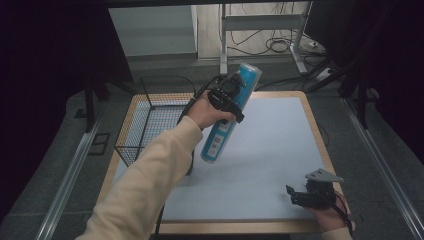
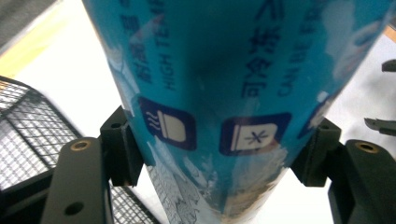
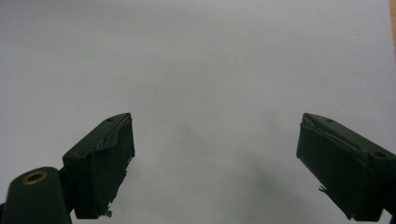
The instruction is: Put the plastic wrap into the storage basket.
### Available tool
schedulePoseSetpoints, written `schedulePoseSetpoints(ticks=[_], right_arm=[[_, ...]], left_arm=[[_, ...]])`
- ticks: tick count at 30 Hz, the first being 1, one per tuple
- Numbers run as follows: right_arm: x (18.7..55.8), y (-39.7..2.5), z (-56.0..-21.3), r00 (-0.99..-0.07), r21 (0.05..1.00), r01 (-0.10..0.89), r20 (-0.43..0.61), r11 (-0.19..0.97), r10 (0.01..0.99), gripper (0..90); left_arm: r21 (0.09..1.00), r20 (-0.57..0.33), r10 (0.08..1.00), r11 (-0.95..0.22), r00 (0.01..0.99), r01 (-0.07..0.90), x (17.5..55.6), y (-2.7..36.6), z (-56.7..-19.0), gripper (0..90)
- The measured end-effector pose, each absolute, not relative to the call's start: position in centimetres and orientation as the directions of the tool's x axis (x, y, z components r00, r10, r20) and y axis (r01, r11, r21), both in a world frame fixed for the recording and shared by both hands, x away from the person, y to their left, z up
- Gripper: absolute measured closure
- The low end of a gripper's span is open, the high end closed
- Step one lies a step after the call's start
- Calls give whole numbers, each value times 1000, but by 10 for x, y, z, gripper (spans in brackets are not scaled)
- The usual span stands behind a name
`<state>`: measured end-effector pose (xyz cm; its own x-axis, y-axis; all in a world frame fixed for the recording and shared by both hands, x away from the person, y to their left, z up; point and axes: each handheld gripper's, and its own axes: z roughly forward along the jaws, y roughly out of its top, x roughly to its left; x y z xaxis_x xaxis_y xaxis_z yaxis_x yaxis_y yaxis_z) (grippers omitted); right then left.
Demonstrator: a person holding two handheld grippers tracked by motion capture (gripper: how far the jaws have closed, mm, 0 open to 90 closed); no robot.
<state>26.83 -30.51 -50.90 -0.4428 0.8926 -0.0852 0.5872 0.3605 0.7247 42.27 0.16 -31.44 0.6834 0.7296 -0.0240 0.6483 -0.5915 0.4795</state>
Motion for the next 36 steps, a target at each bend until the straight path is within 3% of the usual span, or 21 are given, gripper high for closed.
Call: schedulePoseSetpoints(ticks=[36], right_arm=[[269,-309,-509,-423,723,596,-87,349,902,115]], left_arm=[[515,6,806,-509,592,689,455,65,-275,317]])
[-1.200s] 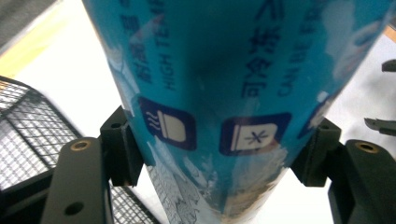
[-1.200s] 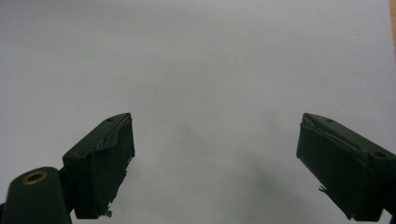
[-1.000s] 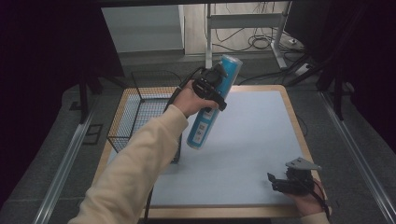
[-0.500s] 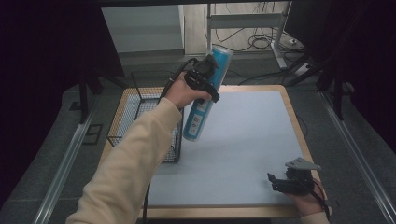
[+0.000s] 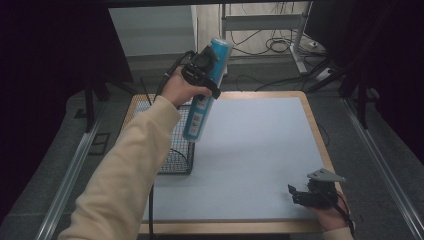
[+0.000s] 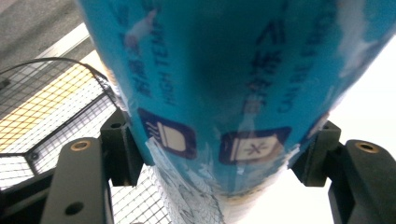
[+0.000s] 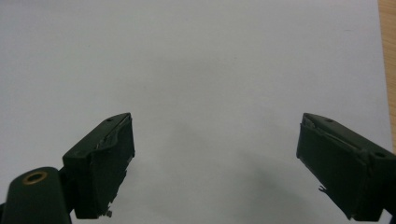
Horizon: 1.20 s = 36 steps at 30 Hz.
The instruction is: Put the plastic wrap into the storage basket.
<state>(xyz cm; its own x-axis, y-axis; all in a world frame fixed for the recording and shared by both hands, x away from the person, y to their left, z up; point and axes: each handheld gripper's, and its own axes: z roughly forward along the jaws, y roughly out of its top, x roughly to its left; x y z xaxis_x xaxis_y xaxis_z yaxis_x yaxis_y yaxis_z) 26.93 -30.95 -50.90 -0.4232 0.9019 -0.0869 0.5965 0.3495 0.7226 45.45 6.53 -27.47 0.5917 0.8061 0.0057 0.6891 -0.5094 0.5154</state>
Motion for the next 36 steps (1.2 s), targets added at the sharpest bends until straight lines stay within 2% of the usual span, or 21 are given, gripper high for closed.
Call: schedulePoseSetpoints(ticks=[8,22,36], right_arm=[[269,-309,-509,-425,720,598,-86,351,901,114],[270,-308,-510,-427,717,599,-91,357,899,114],[271,-307,-511,-427,716,600,-90,356,900,114]], left_arm=[[518,19,826,-491,564,701,454,89,-271,317],[499,14,867,-438,498,748,457,133,-292,317],[457,11,878,-431,479,778,464,141,-322,318]])
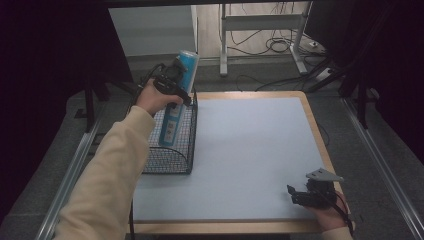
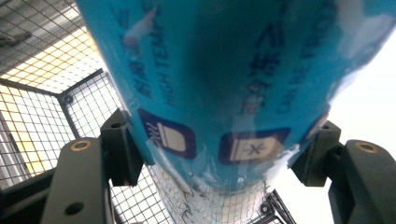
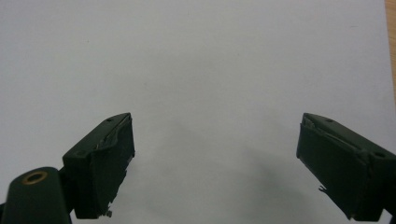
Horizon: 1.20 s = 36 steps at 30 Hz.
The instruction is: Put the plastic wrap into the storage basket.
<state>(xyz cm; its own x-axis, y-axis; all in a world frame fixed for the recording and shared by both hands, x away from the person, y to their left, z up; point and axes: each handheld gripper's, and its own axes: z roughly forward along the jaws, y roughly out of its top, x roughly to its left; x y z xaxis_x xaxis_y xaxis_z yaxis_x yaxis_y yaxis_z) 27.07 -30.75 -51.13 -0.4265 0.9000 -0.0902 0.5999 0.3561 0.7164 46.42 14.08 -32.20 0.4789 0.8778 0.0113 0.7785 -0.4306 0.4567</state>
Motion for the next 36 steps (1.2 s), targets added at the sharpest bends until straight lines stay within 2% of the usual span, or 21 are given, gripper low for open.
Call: schedulePoseSetpoints(ticks=[22,36], right_arm=[[271,-307,-513,-428,713,602,-93,360,899,114],[271,-306,-514,-427,710,605,-95,362,899,114]], left_arm=[[384,17,894,-419,448,823,478,150,-365,317],[409,9,908,-386,419,827,492,149,-386,317]])
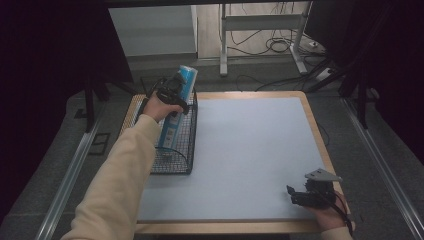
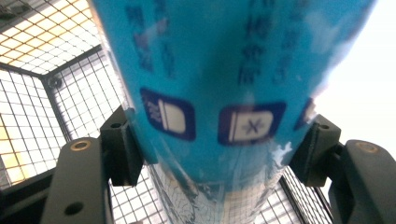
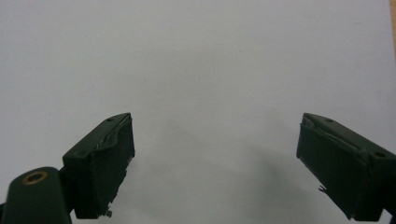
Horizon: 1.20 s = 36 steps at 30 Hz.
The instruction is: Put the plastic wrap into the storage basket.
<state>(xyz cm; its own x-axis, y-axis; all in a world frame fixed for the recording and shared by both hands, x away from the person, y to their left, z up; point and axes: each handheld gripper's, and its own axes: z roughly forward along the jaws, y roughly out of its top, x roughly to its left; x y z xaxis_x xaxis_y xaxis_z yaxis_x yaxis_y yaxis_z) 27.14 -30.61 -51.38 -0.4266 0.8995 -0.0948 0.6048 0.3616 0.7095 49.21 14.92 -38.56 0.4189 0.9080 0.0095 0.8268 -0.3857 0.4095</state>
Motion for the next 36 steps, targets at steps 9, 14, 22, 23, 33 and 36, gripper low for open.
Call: schedulePoseSetpoints(ticks=[9,14,22,23,33,36], right_arm=[[272,-305,-514,-429,708,604,-100,367,898,114],[271,-305,-514,-432,707,602,-103,371,896,114],[271,-306,-514,-430,707,602,-104,371,897,114],[270,-306,-514,-430,706,604,-103,371,897,114],[270,-307,-514,-428,710,602,-101,366,898,114],[270,-307,-514,-428,708,603,-100,367,898,114]], left_arm=[[422,15,911,-378,411,824,502,143,-396,317],[418,4,918,-362,397,833,508,143,-403,317],[410,3,927,-344,376,845,519,140,-411,317],[406,5,928,-342,372,848,522,139,-413,317],[382,36,934,-341,355,859,532,141,-424,316],[365,71,924,-376,377,852,532,138,-426,315]])
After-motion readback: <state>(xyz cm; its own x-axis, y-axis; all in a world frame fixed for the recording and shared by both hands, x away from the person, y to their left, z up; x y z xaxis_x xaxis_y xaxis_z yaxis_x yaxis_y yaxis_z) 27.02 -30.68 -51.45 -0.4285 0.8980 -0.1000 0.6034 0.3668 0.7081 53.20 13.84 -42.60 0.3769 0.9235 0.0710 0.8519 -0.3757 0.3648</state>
